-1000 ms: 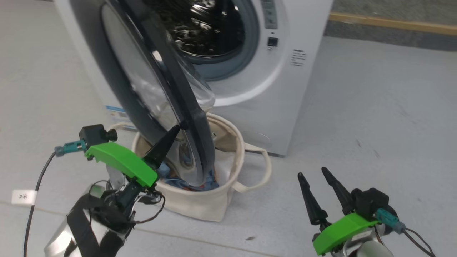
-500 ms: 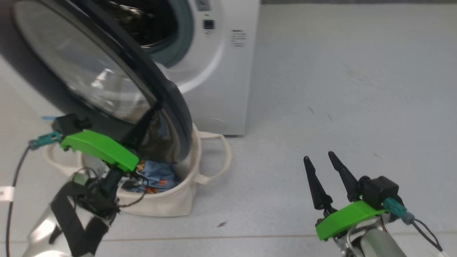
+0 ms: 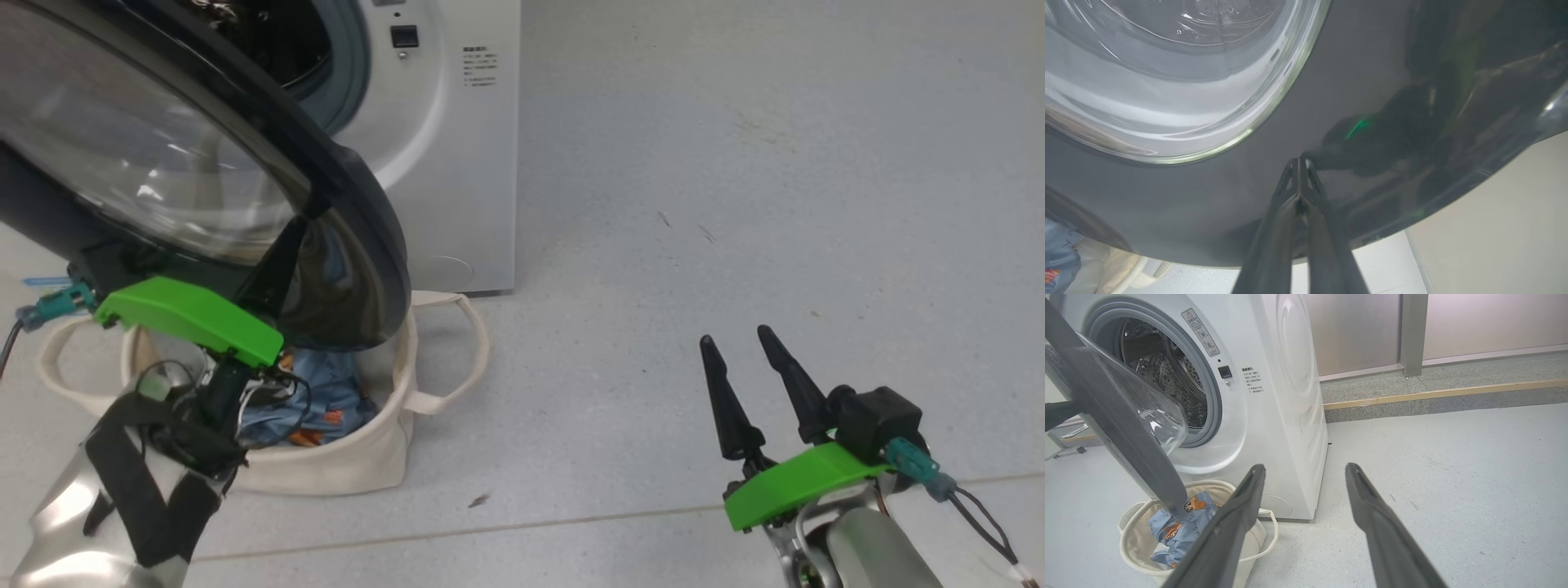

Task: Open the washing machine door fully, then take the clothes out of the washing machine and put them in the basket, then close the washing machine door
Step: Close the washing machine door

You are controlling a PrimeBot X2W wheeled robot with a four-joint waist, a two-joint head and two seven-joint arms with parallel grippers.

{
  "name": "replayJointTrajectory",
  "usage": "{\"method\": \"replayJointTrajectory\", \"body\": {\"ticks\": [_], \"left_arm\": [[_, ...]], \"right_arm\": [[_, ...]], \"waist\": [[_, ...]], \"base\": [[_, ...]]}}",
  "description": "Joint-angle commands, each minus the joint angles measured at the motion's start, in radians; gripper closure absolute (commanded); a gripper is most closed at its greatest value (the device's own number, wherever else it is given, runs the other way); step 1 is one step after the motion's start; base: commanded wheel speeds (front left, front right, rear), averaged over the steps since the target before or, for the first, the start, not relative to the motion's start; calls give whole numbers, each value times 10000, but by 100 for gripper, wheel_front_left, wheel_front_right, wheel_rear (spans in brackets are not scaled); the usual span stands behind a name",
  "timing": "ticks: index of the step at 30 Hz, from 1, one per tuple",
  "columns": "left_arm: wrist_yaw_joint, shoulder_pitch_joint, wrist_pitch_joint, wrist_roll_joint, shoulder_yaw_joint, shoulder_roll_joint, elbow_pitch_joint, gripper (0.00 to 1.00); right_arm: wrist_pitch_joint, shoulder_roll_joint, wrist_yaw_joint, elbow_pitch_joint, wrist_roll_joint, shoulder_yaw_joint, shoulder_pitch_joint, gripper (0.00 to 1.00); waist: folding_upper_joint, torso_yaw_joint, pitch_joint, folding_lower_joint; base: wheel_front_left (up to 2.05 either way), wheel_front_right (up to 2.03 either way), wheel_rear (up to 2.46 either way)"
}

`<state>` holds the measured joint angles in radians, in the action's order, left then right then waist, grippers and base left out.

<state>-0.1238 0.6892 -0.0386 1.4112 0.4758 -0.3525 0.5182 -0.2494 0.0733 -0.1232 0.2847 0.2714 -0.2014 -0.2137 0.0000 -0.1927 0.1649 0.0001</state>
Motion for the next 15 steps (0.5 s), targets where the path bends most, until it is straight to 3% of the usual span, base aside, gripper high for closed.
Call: {"method": "replayJointTrajectory", "body": {"ticks": [1, 2, 3, 9, 15], "left_arm": [[-69, 489, 208, -53, -312, -505, -294, 39], [-69, 461, 354, -173, -224, -567, -274, 8], [-69, 428, 510, -329, -110, -636, -245, 0], [-69, -44, 2099, -1810, 620, -1311, 214, 0], [-18, -1003, 2916, -2906, 510, -2132, 691, 0]], "right_arm": [[-124, -83, -75, -365, -89, -138, -274, 0], [-124, -79, -75, -367, -97, -125, -264, 0], [-124, -73, -75, -363, -102, -115, -252, 0], [-124, -65, -75, -309, -87, -68, -72, 0], [-124, -44, -75, -258, -66, 29, 255, 0]], "waist": [[0, 89, -42, -1], [0, 142, -80, -1], [0, 195, -124, -1], [0, 440, -632, -1], [0, 563, -1267, -1]], "base": [[0, 0, 0], [0, 0, 0], [0, 0, 0], [0, 0, 0], [0, 0, 0]]}}
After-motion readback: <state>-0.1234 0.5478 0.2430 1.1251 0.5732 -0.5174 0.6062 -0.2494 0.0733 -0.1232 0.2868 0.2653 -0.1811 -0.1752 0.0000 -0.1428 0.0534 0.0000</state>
